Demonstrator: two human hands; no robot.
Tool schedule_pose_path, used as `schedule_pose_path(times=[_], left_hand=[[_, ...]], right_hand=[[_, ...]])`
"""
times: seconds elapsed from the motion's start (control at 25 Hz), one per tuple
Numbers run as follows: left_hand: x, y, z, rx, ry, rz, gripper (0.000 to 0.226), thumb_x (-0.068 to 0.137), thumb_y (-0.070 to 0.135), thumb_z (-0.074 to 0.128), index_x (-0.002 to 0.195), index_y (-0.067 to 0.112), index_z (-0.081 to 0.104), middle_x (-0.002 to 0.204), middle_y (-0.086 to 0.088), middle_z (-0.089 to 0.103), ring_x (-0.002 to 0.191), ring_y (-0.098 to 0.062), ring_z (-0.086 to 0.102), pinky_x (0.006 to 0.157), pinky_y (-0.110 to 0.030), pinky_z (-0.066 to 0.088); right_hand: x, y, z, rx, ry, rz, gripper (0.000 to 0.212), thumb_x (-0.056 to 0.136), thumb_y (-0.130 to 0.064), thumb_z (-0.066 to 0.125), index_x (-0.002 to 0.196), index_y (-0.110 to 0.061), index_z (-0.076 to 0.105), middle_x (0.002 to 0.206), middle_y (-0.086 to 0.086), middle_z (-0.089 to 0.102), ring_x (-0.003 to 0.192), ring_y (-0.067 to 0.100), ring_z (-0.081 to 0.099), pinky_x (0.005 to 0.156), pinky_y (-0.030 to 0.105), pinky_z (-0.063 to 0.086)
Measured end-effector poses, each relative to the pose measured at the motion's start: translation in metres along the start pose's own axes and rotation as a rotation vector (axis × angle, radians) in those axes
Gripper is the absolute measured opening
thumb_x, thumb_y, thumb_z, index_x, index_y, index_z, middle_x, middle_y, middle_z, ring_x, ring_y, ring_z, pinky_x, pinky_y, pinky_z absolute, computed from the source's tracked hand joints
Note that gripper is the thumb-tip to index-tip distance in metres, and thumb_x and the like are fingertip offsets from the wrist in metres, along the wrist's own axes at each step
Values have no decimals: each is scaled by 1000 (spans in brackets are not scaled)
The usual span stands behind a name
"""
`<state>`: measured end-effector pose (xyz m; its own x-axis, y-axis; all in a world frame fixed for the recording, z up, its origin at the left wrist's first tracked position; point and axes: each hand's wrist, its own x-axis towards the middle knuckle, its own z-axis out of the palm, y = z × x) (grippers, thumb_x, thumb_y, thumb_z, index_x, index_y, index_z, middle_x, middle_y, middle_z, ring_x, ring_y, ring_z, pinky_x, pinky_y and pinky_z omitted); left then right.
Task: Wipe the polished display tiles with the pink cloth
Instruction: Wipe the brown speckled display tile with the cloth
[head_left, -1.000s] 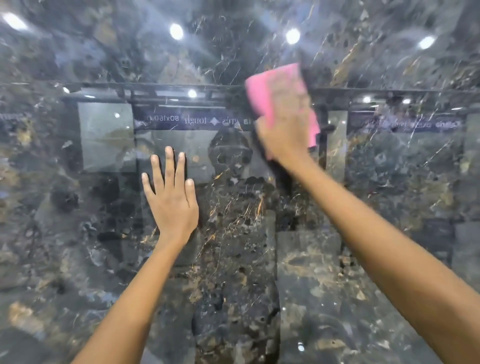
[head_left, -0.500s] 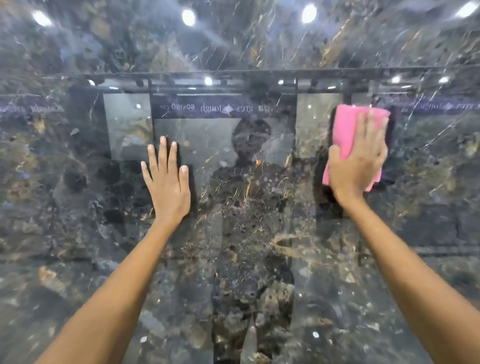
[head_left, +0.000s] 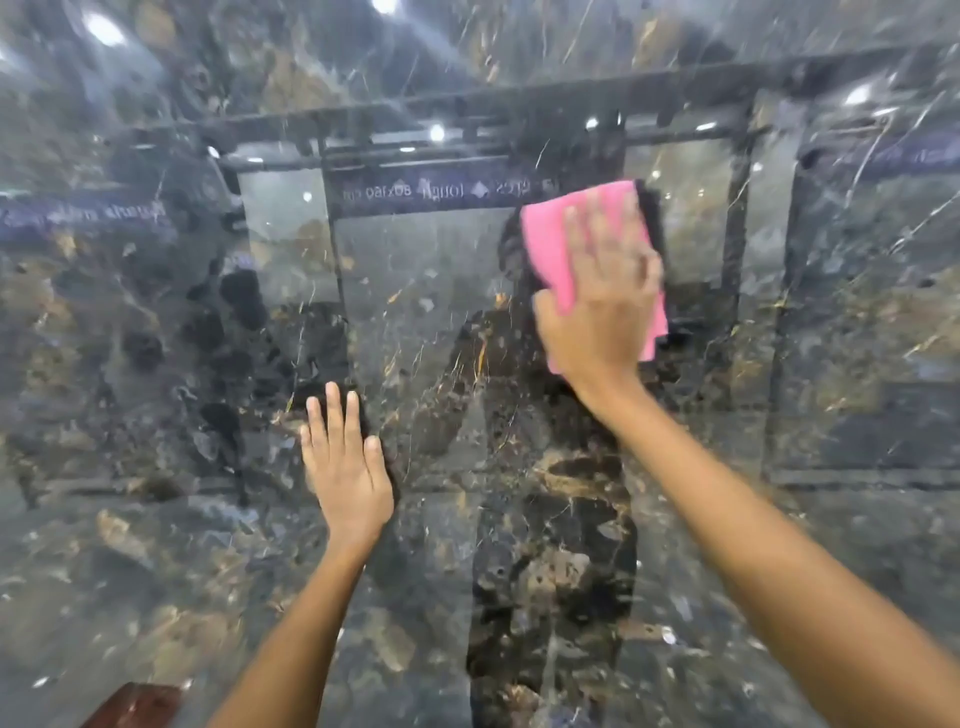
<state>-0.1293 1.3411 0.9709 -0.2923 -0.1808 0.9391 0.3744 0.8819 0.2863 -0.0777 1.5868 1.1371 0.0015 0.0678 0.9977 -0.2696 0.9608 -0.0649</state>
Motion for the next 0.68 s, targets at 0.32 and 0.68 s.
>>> schedule_pose_path(times=[0.32,0.68], left_hand=[[-1,-3,-1,1,37,55,52,102,24,26,151,7,29,159,-14,23,150,-24,5,122,-40,0],[-3,-4,4,-66,82,89,50,102,23,29,150,7,30,157,-15,27,148,-33,11,122,-44,4]], right_hand=[[-207,-21,-12,-8,-741,-1098,77,56,-27,77,130,-17,60,141,0,52,134,16,35,117,38,12],[-122,24,-12,-85,-94,-252,78,67,-14,63,143,-16,43,143,7,48,140,27,30,107,42,29]])
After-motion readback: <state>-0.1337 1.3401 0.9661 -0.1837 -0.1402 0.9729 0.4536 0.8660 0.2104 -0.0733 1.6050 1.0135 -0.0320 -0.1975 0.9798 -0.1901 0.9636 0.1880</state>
